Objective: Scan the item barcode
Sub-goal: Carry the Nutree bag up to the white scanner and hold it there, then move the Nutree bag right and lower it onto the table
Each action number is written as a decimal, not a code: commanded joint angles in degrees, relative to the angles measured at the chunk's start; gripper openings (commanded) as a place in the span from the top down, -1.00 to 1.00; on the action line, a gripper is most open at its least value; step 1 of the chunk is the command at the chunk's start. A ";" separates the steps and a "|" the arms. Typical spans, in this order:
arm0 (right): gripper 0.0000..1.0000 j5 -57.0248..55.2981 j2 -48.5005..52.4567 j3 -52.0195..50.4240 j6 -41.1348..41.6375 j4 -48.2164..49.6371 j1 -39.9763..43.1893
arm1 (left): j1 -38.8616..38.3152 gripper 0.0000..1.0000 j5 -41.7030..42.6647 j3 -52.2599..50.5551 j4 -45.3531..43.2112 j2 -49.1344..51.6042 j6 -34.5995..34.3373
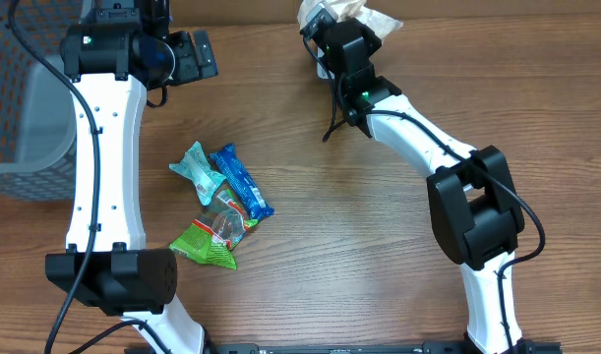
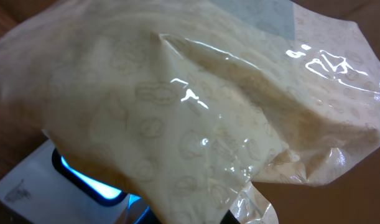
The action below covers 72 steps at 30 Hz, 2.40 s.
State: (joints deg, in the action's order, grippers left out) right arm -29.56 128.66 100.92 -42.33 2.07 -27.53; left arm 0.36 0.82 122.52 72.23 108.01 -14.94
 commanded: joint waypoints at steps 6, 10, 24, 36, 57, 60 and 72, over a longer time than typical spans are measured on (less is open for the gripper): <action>0.93 -1.88 -0.28 0.70 -1.53 -1.46 -1.66 | -0.37 -1.00 0.26 1.36 -0.07 0.61 -0.94; 0.93 -1.84 -1.92 0.70 5.25 -3.21 -2.16 | -0.37 -0.99 0.26 1.36 -0.07 0.61 -0.94; 0.93 19.12 -23.56 0.74 43.12 -41.62 0.17 | -0.37 -1.00 0.26 1.36 -0.07 0.61 -0.94; 0.92 25.86 -33.33 0.00 57.40 -77.02 16.85 | -0.37 -1.00 0.26 1.36 -0.07 0.61 -0.94; 0.93 33.79 -33.33 -26.05 44.44 -64.32 31.41 | -0.37 -1.00 0.26 1.36 -0.07 0.61 -0.94; 0.92 32.63 -33.33 -27.19 42.23 -61.20 31.47 | -0.37 -1.00 0.26 1.36 -0.07 0.61 -0.94; 0.92 25.51 -30.73 -28.39 35.39 -55.69 31.47 | -0.37 -0.99 0.26 1.36 -0.07 0.61 -0.94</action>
State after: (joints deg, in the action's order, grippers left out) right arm -1.78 96.55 72.66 -3.42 -55.18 3.88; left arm 0.36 0.84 122.58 72.25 108.01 -15.09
